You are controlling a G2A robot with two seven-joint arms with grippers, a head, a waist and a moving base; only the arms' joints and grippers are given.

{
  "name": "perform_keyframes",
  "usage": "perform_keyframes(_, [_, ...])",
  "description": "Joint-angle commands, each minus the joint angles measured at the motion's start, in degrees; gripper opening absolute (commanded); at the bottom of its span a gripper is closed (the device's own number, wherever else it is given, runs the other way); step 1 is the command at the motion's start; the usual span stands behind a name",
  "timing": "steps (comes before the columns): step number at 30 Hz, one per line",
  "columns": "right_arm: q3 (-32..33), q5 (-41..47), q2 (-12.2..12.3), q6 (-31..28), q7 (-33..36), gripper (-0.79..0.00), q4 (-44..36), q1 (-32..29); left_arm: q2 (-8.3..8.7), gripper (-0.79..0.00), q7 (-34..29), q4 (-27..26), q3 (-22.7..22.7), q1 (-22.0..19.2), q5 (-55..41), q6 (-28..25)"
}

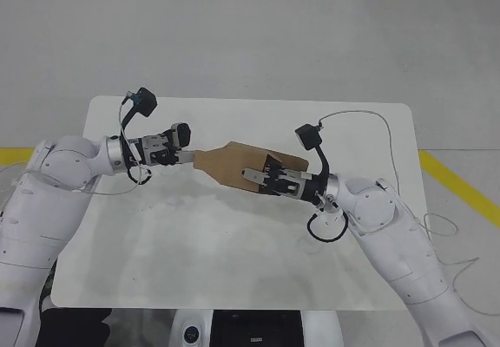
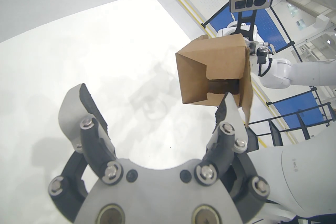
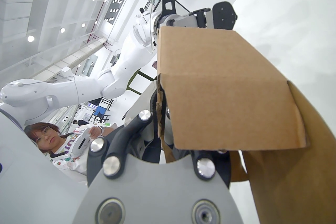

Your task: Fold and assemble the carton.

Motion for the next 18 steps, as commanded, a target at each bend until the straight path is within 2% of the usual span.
perform_keyframes(1, [0.34, -0.20, 0.12, 0.35, 0.12, -0.785, -0.12, -0.31, 0.07, 0.000, 0.21, 0.16, -0.25, 0.14, -0.36, -0.23])
perform_keyframes(10, [0.63, -0.98, 0.24, 1.42, -0.52, -0.785, -0.16, -0.64, 0.62, 0.000, -0.96, -0.53, -1.77, 1.06, -3.89, -2.09])
perform_keyframes(18, [0.25, -1.36, 0.16, 1.85, -0.72, -0.785, -0.63, -0.19, 0.97, 0.000, -0.46, -2.08, -2.62, 1.76, -2.51, -3.06])
